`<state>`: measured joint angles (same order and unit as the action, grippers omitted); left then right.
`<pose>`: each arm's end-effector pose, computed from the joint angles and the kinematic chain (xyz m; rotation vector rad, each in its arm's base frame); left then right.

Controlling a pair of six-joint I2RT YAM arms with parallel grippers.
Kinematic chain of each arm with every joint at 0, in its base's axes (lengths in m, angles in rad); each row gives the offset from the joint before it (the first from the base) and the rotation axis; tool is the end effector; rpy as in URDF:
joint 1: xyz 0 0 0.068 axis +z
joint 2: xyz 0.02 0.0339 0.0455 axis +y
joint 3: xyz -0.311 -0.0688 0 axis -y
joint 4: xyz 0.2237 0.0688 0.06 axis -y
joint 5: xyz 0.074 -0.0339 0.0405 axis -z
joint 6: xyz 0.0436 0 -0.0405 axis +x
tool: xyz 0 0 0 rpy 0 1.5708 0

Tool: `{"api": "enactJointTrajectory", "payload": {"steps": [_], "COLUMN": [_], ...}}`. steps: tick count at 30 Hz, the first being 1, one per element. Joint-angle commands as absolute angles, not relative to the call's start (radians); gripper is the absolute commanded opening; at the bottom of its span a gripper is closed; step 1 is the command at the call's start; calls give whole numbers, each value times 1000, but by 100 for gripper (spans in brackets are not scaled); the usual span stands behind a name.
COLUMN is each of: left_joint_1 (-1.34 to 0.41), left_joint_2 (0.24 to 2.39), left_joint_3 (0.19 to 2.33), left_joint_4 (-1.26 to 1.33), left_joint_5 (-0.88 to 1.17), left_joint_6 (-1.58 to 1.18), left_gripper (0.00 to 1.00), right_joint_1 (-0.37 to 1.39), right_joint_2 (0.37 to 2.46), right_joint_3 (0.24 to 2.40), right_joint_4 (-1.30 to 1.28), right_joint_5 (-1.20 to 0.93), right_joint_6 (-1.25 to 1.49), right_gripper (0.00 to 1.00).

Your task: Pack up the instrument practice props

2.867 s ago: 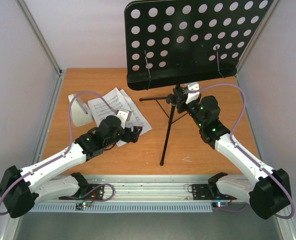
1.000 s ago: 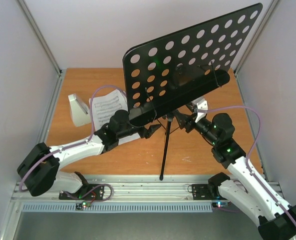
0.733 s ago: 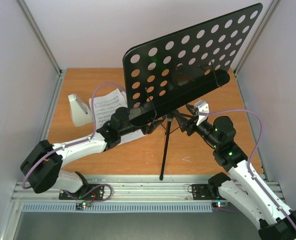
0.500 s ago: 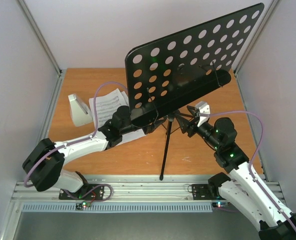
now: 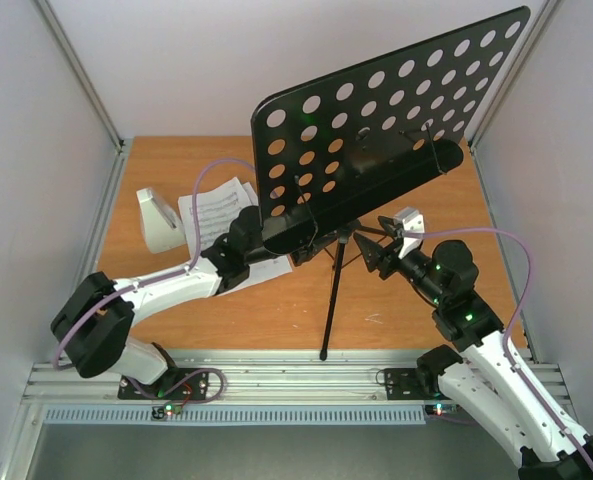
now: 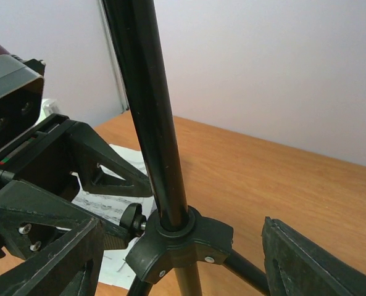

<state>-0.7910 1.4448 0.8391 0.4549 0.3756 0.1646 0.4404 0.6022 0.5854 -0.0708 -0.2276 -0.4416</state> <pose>0.2082 -0.2333 0.3268 1.0597 1.4242 -0.7807 0.0903 0.0534 0.3357 -0.8608 1.4188 0.1877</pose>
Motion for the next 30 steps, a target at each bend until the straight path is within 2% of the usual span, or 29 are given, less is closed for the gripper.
{"api": "enactJointTrajectory", "payload": {"steps": [1, 7, 12, 19, 30], "left_joint_1": [-787, -788, -788, -788, -784], "left_joint_2": [1476, 1486, 1496, 1499, 1490], "left_joint_3": [886, 889, 890, 886, 951], "left_joint_4": [460, 456, 448, 435, 277], "left_joint_5": [383, 365, 356, 344, 376], "left_joint_6": [167, 165, 160, 122, -110], "left_gripper": [47, 45, 36, 17, 11], "right_joint_1": [446, 446, 446, 446, 446], "right_joint_2": [581, 570, 567, 554, 537], "right_joint_3": [581, 578, 582, 578, 574], "right_joint_4": [-93, -99, -107, -118, -133], "right_joint_5": [-209, -202, -200, -188, -166], "right_joint_6": [-422, -422, -418, -416, -415], "right_gripper": [71, 71, 72, 72, 72]}}
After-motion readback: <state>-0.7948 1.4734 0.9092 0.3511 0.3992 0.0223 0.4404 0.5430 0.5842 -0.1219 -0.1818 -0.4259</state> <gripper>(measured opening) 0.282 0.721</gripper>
